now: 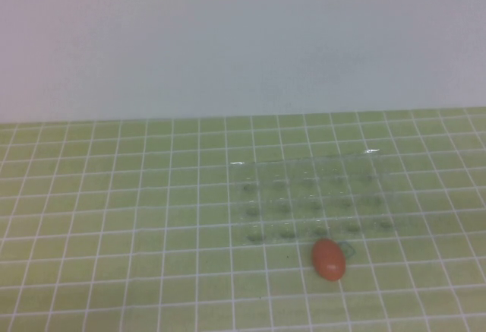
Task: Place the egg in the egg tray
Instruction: Pick up the egg
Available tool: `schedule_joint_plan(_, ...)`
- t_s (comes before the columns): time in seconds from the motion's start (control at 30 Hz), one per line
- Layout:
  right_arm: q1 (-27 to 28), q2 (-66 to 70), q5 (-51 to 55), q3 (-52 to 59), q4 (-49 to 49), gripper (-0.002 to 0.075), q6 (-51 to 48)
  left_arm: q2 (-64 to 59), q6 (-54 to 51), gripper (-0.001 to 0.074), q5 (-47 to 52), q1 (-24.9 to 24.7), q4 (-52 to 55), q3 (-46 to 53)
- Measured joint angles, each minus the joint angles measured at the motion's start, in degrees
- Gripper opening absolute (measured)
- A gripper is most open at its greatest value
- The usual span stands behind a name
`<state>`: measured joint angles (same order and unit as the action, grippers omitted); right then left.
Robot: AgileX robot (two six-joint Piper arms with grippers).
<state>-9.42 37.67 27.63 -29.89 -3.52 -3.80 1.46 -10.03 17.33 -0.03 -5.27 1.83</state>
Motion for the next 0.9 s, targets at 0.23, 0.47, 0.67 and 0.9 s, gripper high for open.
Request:
schedule_joint_plan(0.23, -15.71, 19.61, 0.87, -7.42, 0.35, -0.0001, 13.02, 0.0, 0.0, 0.0, 0.0, 0.0, 0.0, 0.0)
schedule_joint_plan(0.47, -22.92, 43.19, 11.54, -23.12, 2.63, 0.0165, 13.8, 0.0, 0.0, 0.0, 0.0, 0.0, 0.0, 0.0)
schedule_joint_plan(0.67, -23.66, 57.46, 14.52, -32.52, 10.95, 0.0477, 8.33, 0.0, 0.0, 0.0, 0.0, 0.0, 0.0, 0.0)
schedule_joint_plan(0.9, -24.05, 66.56, 14.86, -38.65, 12.33, 0.0549, 6.04, 0.0, 0.0, 0.0, 0.0, 0.0, 0.0, 0.0)
